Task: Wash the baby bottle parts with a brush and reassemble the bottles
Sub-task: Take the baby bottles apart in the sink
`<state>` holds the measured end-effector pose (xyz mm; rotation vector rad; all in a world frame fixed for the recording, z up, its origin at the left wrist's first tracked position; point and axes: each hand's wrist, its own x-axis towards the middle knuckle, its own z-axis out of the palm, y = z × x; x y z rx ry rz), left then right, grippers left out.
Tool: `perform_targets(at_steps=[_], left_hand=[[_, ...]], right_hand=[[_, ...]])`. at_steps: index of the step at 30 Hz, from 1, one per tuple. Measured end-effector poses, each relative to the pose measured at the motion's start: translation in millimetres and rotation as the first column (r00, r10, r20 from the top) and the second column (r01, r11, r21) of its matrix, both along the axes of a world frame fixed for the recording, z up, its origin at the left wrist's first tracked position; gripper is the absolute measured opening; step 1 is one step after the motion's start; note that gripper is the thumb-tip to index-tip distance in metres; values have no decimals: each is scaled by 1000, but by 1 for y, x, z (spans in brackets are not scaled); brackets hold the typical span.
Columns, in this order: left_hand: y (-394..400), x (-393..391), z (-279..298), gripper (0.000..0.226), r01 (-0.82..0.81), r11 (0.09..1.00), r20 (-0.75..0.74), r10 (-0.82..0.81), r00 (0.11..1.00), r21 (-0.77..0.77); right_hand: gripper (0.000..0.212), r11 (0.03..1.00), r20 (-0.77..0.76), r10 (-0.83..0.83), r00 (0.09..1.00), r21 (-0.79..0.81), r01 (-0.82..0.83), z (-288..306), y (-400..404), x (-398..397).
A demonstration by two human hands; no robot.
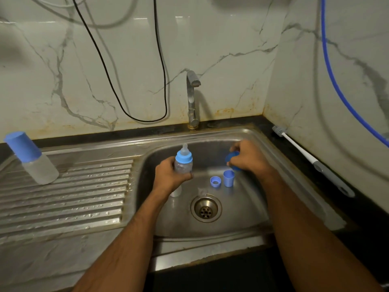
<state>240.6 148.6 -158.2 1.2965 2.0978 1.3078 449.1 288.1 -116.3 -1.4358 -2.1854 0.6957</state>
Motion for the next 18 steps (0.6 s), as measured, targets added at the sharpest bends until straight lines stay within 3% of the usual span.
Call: perform_targets(at_steps=[4,7,10,18], left_hand=[[1,-3,3,49,-48,998,22,47,999,43],[3,-4,2,57,-64,996,29,62,998,57],[5,-4,0,57,-34,998,17,33,999,61],[8,-3,-1,55,-18,999,-35,19,999,38]], right_hand=[[37,996,194,-33,980,-72,48,-19,-4,6],[33,990,388,-8,922,-124,61,-30,-8,8],[41,988,514,23,858,-144,59,-44,-9,8],[54,983,559,45,828,-171,62,-67,-9,6]])
